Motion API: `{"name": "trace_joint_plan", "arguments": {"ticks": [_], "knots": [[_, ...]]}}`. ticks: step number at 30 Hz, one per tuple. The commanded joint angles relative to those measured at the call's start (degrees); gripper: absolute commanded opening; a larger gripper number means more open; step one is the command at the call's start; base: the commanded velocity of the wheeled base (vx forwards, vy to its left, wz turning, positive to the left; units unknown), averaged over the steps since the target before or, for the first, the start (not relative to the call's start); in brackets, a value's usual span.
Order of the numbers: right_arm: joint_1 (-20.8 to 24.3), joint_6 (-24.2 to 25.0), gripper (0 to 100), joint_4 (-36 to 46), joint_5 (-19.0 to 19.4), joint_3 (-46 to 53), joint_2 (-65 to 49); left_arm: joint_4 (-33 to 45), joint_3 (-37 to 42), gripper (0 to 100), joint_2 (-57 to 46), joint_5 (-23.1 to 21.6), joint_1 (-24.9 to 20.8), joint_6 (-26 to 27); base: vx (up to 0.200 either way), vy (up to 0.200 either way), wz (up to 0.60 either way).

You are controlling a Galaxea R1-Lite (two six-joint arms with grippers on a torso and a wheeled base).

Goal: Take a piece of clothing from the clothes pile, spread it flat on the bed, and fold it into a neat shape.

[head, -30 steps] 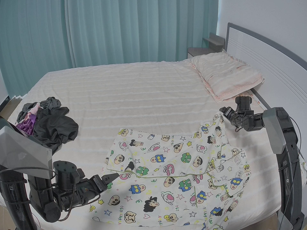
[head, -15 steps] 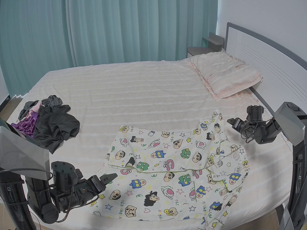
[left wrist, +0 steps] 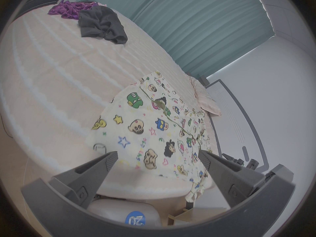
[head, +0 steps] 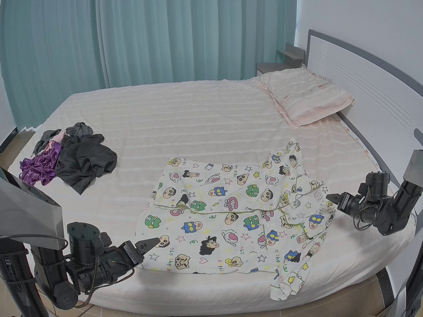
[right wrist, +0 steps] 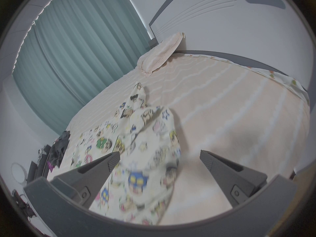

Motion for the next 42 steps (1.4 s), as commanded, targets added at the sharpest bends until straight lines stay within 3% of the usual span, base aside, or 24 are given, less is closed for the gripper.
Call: {"name": "trace_joint_plan", "arguments": {"ticks": [1,5,9,15,19,22,27,42], "knots": [[2.0,-1.6,100,-10.7,2.4,16.1,-7.9,1.4,0.9,100,-0.6,0.4,0.1,0.7,-0.2,0.0,0.0],[5.5,-1.1,100,-13.2,2.4,19.9,-7.7,7.8,0.9,100,-0.9,0.4,0.0,5.7,0.0,0.0,0.0],[8.1,-1.2,100,-14.9,2.4,21.7,-5.2,9.2,0.0,100,1.2,1.2,0.7,6.7,0.0,0.0,0.0],[11.9,-0.7,100,-21.0,2.4,24.1,0.4,9.1,-5.1,100,9.4,10.5,1.7,6.7,0.0,0.0,0.0],[13.7,0.7,100,-27.5,2.4,26.9,3.3,9.1,-6.3,100,10.0,11.2,2.5,6.1,0.0,0.0,0.0],[14.4,1.2,100,-32.4,2.4,29.2,6.3,9.1,-6.6,100,10.0,11.1,2.5,5.4,0.0,0.0,0.0],[14.4,1.4,100,-32.8,2.4,30.0,7.8,9.2,-10.9,100,10.4,11.2,2.5,0.6,0.0,0.0,0.0],[14.7,1.9,100,-32.9,4.2,32.8,6.6,9.7,-18.8,100,17.2,13.5,1.8,1.3,0.0,0.0,0.0]]}}
